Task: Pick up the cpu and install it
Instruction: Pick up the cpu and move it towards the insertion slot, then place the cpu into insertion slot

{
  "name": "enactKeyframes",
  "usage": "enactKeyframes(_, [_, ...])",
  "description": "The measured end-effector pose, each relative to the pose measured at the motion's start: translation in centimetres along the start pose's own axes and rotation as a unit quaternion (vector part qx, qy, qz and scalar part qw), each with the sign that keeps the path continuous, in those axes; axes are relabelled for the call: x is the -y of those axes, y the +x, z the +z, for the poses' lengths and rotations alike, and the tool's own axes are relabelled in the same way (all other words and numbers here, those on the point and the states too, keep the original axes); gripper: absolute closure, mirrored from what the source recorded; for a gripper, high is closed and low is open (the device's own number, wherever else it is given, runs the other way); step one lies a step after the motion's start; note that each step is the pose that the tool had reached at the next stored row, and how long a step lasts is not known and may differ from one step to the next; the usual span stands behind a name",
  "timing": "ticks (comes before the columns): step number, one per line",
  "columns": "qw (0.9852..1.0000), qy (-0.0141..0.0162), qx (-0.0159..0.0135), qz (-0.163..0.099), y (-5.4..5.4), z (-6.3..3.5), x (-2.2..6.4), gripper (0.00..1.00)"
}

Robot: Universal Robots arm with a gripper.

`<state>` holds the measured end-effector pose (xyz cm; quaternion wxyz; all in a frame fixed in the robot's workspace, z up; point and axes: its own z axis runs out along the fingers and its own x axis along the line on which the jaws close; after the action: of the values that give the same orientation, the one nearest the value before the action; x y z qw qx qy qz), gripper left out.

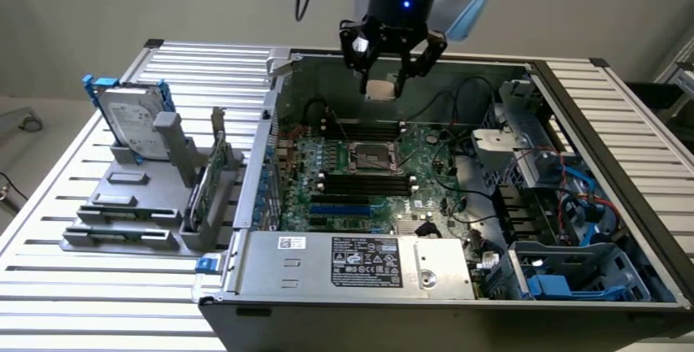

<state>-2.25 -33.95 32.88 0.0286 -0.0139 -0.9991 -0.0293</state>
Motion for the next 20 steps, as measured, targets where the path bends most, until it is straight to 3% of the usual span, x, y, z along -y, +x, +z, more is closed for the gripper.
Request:
enactKeyframes(5, [1.0,-0.0001,0.0088,-0.004,-0.24,0.52,-0.29,0.45])
enactKeyframes(6, [0.9999,0.0,0.0094,-0.004,-0.24,0.57,-0.28,0.45])
enactKeyframes(20, [1.0,0.0,0.0086,-0.004,-0.24,0.56,-0.28,0.45])
